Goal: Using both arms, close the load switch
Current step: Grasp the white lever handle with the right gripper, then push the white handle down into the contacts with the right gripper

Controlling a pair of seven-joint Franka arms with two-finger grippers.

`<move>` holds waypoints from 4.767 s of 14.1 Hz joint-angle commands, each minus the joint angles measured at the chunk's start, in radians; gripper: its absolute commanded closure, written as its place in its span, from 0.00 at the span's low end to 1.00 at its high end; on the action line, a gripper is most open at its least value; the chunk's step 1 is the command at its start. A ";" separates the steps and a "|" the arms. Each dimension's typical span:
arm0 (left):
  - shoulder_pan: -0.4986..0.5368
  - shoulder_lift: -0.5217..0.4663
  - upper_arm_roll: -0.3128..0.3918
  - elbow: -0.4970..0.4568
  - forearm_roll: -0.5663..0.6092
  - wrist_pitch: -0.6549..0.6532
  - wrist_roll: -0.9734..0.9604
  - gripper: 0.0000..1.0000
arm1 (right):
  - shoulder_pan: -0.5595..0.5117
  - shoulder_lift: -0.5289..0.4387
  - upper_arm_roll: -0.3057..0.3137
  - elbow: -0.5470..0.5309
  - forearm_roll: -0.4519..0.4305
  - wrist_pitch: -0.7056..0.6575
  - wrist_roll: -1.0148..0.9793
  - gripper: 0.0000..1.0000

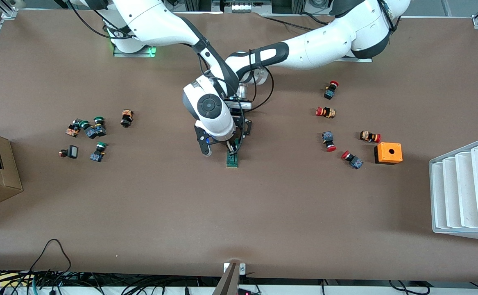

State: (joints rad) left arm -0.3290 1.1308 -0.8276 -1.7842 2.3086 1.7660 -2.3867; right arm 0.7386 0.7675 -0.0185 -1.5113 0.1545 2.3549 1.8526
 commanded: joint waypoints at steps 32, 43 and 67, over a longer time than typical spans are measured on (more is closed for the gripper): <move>-0.004 0.032 -0.005 0.029 0.023 0.001 -0.008 1.00 | -0.015 0.003 0.020 0.065 -0.073 0.021 0.037 0.64; -0.004 0.032 -0.007 0.031 0.023 0.001 -0.008 1.00 | -0.041 0.001 0.023 0.065 -0.076 0.023 0.042 0.75; -0.001 0.029 -0.012 0.032 0.023 0.004 -0.006 1.00 | -0.113 0.105 0.057 0.187 -0.084 0.035 0.036 0.77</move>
State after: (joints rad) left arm -0.3287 1.1327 -0.8297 -1.7830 2.3086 1.7617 -2.3933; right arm 0.6401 0.8379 0.0187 -1.3568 0.0869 2.3858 1.8830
